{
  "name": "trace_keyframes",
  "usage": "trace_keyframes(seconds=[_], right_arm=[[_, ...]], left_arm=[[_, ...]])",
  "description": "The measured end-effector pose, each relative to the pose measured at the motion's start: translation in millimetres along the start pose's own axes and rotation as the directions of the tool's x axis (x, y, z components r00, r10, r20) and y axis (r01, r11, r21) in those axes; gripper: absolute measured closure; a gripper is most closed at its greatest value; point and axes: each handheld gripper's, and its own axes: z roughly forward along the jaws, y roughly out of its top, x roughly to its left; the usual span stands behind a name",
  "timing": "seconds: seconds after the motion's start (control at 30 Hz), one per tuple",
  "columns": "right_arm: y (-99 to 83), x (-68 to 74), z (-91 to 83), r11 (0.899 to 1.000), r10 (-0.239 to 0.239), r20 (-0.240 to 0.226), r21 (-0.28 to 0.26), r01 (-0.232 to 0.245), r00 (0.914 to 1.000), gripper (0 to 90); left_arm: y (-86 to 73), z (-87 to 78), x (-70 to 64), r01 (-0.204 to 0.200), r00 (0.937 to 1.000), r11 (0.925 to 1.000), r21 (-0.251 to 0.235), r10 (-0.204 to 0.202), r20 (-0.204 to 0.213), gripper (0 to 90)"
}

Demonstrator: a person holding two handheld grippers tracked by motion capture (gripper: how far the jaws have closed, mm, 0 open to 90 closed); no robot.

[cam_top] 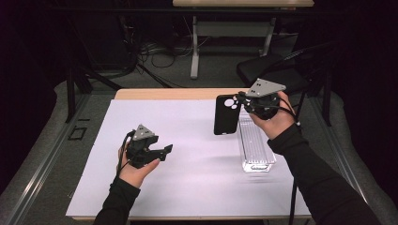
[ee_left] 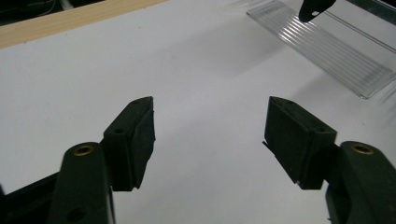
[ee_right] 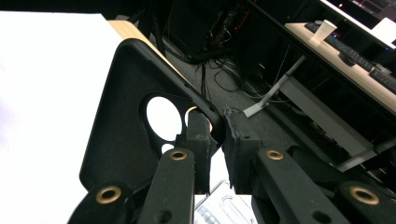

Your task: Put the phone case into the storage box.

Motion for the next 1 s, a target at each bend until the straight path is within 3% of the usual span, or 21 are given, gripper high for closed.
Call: trace_keyframes(seconds=[0.2,0.5,1.0], right_arm=[[-1.7,-10.7,-6.6,1.0,-0.004,0.017,-0.009,0.004,0.9998,82.0],[-9.0,-25.5,-12.4,1.0,-0.01,0.055,-0.011,0.011,0.9984,82.0],[-26.3,-48.5,-19.3,0.999,-0.037,0.121,0.007,0.037,0.992,82.0]], left_arm=[[-11.1,-1.4,6.6,0.037,0.999,0.9993,0.004,-0.037,0.026,27.6],[-20.0,-5.1,12.8,0.053,0.9982,0.9986,0.009,-0.053,0.028,24.9],[-22.2,-7.5,13.8,0.08,0.996,0.9967,-0.011,-0.08,0.04,23.6]])
